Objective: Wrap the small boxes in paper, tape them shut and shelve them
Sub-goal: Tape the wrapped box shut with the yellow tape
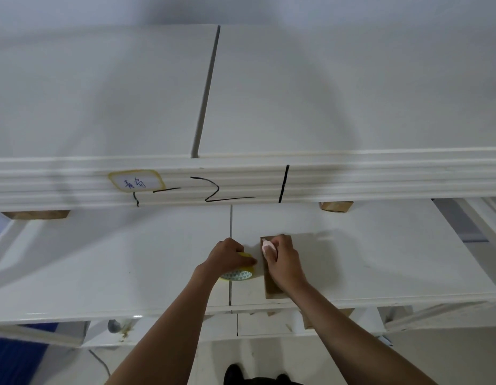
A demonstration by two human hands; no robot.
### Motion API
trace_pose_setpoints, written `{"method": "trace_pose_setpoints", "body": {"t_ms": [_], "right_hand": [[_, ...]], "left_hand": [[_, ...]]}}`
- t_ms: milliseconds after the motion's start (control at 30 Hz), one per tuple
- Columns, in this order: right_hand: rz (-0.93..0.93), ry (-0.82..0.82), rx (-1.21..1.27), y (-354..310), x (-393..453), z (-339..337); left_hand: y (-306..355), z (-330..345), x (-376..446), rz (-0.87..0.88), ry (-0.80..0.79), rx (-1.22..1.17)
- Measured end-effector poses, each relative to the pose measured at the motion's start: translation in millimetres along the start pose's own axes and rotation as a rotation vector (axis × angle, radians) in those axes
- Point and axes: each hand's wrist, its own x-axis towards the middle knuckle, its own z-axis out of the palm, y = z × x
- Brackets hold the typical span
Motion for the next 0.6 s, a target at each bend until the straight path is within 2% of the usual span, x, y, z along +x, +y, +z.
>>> {"method": "trace_pose_setpoints", "body": {"t_ms": [233, 600], "right_hand": [[-0.074, -0.151, -0.046, 7.4, -1.8, -4.1], [-0.111, -0.253, -0.022, 9.9, 0.9, -7.1]], "left_hand": [[-4.0, -1.1, -0.3, 0.003, -0.015, -0.061], [-3.2, -1.0, 1.0, 0.018, -0.026, -0.041]]}}
